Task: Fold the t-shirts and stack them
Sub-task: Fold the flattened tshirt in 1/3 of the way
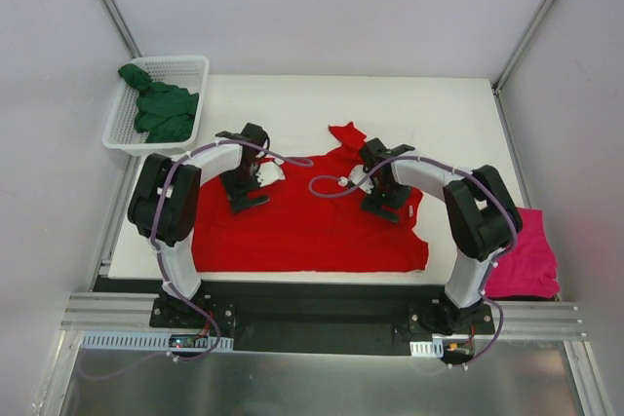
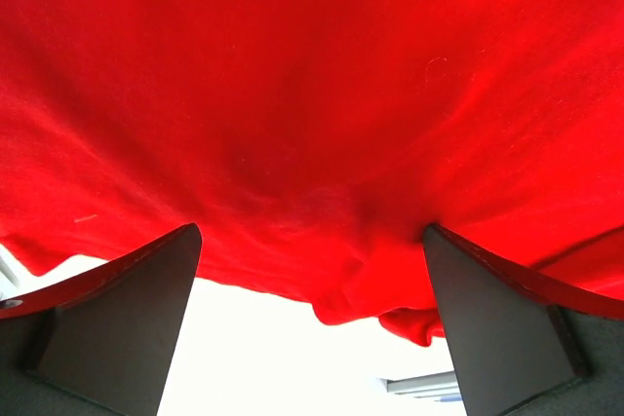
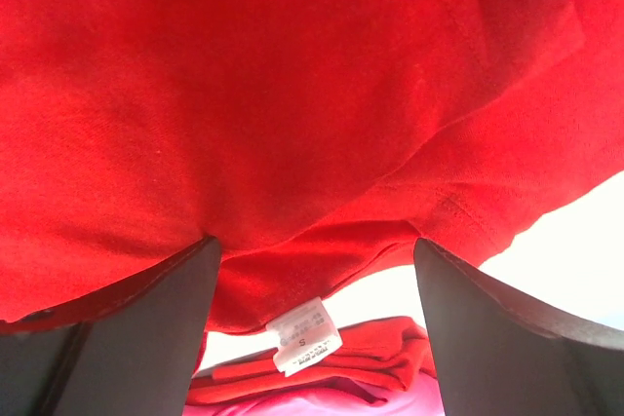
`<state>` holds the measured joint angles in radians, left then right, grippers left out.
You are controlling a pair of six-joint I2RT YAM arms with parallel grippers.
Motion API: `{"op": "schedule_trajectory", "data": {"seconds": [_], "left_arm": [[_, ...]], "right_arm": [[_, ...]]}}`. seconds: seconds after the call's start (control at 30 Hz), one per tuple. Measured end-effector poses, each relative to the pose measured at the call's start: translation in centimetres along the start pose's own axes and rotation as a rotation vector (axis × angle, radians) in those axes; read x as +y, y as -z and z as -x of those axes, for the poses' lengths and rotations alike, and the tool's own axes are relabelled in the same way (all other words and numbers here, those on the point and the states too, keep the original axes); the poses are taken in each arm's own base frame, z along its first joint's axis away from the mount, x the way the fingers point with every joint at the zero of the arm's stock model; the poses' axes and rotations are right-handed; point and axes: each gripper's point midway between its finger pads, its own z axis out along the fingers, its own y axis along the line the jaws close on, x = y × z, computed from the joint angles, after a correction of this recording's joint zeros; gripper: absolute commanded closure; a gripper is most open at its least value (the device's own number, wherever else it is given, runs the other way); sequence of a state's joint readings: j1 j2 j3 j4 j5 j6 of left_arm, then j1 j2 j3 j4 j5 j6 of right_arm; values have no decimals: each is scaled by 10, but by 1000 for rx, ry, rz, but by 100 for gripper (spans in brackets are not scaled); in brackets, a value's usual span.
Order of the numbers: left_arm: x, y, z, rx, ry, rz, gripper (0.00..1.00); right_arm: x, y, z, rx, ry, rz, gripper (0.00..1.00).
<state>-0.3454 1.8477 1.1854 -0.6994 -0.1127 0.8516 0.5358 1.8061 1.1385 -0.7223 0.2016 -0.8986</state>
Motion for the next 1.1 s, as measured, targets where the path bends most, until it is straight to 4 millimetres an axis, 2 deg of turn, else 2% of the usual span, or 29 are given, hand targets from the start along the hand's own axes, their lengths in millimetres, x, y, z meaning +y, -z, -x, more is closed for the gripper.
{"op": "schedule_trajectory", "data": {"seconds": [0.33,0.53,0.63,0.7,0.83,0.97,1.03,1.1], "left_arm": [[13,-2,5,36,-7,7,2],[27,0,8,44,-3,58,1],[36,4,14,22,6,95,1],[45,10,20,-8,18,135,1],[68,43,22,-74,57,245,1],[93,65,8,-101,129,326,1],[102,67,0,-102,160,339,1],[108,66,-10,-99,194,345,1]], "right_arm": [[-33,-3,8,22,-32,-63,17],[-38,-2,7,21,-44,-68,16],[-40,4,3,17,-61,-56,16],[-46,17,7,-5,-78,-57,16],[-77,55,34,-123,-114,-126,16],[-115,91,68,-243,-143,-218,16],[-129,98,82,-277,-146,-246,16],[-142,97,95,-302,-144,-271,16]]}}
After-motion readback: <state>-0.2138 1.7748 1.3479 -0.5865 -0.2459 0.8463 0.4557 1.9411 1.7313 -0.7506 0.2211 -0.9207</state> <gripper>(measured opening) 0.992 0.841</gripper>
